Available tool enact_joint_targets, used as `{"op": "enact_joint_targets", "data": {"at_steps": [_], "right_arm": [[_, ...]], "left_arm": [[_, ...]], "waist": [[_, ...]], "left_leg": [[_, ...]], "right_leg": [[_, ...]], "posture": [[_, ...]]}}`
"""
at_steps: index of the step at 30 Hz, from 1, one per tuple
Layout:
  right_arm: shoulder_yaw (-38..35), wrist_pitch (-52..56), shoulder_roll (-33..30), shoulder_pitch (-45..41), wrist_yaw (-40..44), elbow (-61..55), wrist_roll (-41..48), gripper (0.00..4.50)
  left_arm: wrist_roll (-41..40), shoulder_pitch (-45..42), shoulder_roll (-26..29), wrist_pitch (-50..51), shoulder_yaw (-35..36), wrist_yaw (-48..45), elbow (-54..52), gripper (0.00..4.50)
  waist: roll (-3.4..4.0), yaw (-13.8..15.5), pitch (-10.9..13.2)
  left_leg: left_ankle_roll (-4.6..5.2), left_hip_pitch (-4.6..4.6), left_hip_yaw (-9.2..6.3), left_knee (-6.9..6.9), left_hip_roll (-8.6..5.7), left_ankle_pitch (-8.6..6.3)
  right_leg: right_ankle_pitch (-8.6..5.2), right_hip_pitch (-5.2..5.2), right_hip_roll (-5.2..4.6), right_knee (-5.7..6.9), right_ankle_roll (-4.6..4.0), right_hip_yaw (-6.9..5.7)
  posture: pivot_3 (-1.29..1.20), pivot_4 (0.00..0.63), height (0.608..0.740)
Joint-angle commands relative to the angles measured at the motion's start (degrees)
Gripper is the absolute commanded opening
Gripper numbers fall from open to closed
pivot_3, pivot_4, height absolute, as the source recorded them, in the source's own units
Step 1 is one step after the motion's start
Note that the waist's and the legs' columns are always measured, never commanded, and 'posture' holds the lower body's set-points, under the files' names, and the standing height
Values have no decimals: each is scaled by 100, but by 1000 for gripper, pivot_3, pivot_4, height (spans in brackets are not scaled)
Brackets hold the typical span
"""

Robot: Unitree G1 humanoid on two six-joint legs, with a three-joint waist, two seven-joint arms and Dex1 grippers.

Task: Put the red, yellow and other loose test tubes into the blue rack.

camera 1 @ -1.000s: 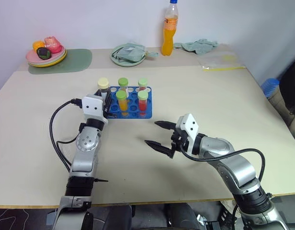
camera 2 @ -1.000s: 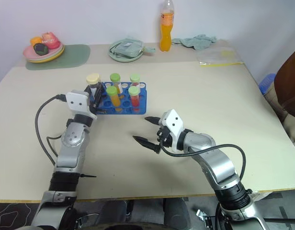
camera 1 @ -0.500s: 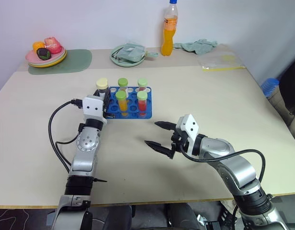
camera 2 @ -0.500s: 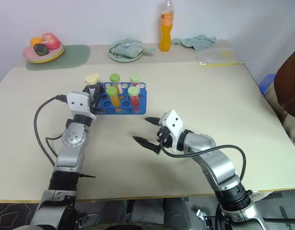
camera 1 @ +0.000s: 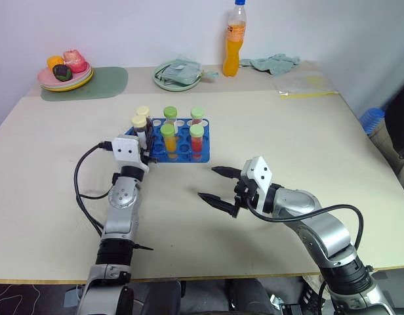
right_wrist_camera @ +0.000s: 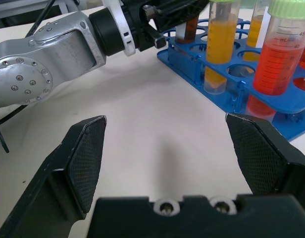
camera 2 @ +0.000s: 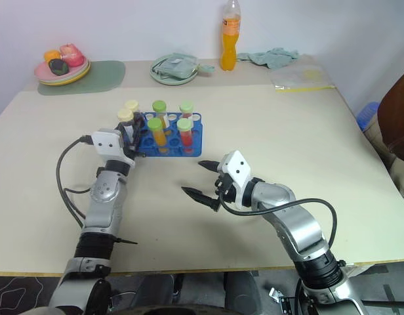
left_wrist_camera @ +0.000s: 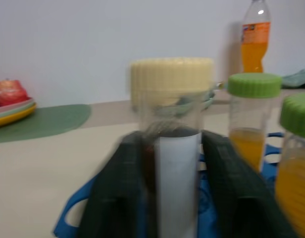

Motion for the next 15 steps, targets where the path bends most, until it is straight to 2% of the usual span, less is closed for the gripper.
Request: {"op": "enact_joint_targets", "data": {"at_steps": [1,4,10,15], "right_arm": [[-233,-81,-16,-22,-20,-290,95,4286],[-401,-44,-100,-45,26,-308,168,4286],[-1232,152,-709,151,321,-373,554,4286],[-1988,88,-1283,250,536,152,639,4286]], "left_arm": [[-165,182,29,-128,65,-116,-504,4178],[-386,525,173,52,153,-328,-1115,4178],[-1690,1539,1092,1298,769,-1057,-3065,4178],[-2135,2273,2186,2088,1374,-1839,-3203,4178]], "waist": [[0,-26,0],[0,-24,0],[1,-7,1],[3,2,0]], "left_leg": [[0,0,1,-1,0,0],[0,0,0,-2,3,0],[0,-1,0,-3,8,0],[5,4,4,-4,5,-3]], "right_leg": [[0,-1,0,0,0,0],[0,-2,3,1,0,0],[-1,-1,3,-1,-1,2],[-1,7,1,-5,-2,2]], "posture": [[0,150,740],[0,150,740],[0,150,740],[0,150,740]]}}
